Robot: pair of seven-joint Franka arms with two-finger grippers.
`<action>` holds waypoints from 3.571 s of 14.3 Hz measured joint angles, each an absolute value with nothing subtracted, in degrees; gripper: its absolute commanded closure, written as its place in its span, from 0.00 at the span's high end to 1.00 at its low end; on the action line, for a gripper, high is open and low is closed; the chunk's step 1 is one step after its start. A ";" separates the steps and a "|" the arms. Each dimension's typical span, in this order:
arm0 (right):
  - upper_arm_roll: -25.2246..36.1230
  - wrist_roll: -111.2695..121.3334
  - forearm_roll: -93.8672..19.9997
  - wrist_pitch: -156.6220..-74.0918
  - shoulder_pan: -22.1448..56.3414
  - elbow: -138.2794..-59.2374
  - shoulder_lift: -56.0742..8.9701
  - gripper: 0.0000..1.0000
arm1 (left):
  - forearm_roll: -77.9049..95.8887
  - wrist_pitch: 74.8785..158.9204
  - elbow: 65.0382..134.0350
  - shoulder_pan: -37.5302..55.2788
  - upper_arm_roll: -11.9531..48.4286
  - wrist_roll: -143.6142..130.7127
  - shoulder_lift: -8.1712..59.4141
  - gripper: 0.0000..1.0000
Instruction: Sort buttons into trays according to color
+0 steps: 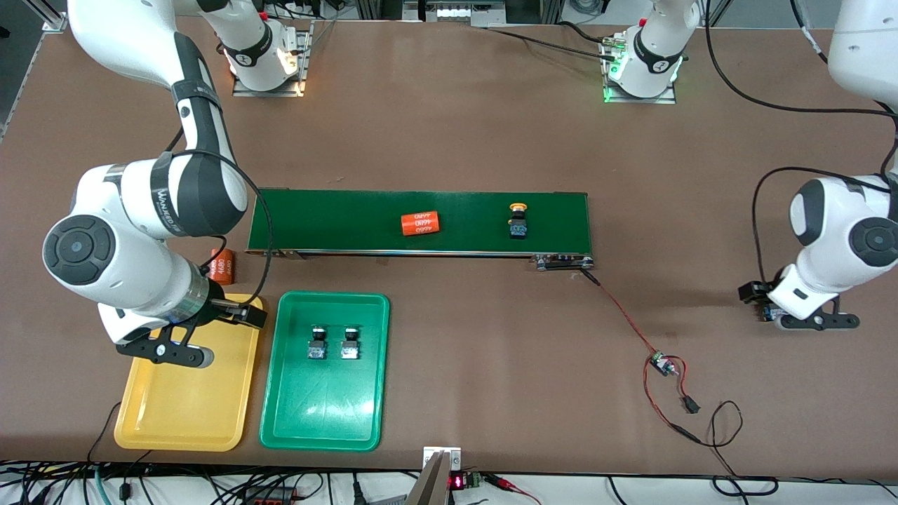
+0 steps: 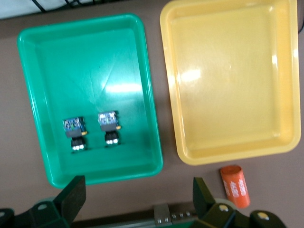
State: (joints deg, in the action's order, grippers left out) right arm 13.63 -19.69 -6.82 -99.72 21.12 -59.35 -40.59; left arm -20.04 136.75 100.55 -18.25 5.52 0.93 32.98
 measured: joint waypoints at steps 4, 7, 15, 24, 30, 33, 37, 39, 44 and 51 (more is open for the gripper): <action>14.38 -19.47 -6.65 -98.19 20.82 -62.54 -37.76 1.00 | -18.35 137.37 97.88 -19.48 4.44 1.81 36.75 1.00; 14.41 -18.78 -6.40 -100.68 20.64 -69.12 -34.02 1.00 | -14.70 138.07 96.18 -20.32 4.19 2.54 39.46 1.00; 14.38 -17.94 -6.39 -109.23 20.91 -84.35 -26.68 1.00 | -13.88 141.91 95.32 -21.20 4.16 3.95 42.78 0.51; 14.01 -16.77 -6.17 -110.28 22.52 -89.61 -24.13 1.00 | -13.54 129.56 92.63 -20.95 7.52 4.07 39.77 0.18; 13.53 -16.99 -6.15 -109.73 27.89 -90.05 -24.13 1.00 | -13.04 109.97 92.58 -20.28 21.91 3.95 32.87 0.17; 13.54 -17.00 -6.13 -108.96 28.70 -90.17 -24.13 1.00 | -8.28 106.87 93.20 -19.85 30.07 -2.26 32.76 0.17; 13.52 -17.00 -6.13 -107.08 29.74 -90.28 -24.13 1.00 | -3.36 107.72 95.23 -16.43 34.74 -9.45 32.88 0.15; 13.52 -17.00 -6.13 -106.96 29.95 -90.42 -24.16 1.00 | -3.32 112.11 97.79 -14.98 36.46 -14.87 32.98 0.15; 13.50 -17.04 -6.13 -106.83 31.05 -90.88 -24.32 1.00 | -3.31 127.75 108.16 -14.15 40.33 -25.03 33.38 0.16; 13.44 -20.27 -6.13 -106.81 35.94 -91.40 -24.49 1.00 | -3.31 130.01 109.40 -13.78 41.92 -28.56 33.16 1.00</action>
State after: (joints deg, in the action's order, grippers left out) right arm 13.44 -20.27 -6.13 -106.81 35.94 -91.40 -24.49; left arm -3.31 130.01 109.40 -13.78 41.92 -28.56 33.16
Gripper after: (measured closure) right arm 0.000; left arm 0.357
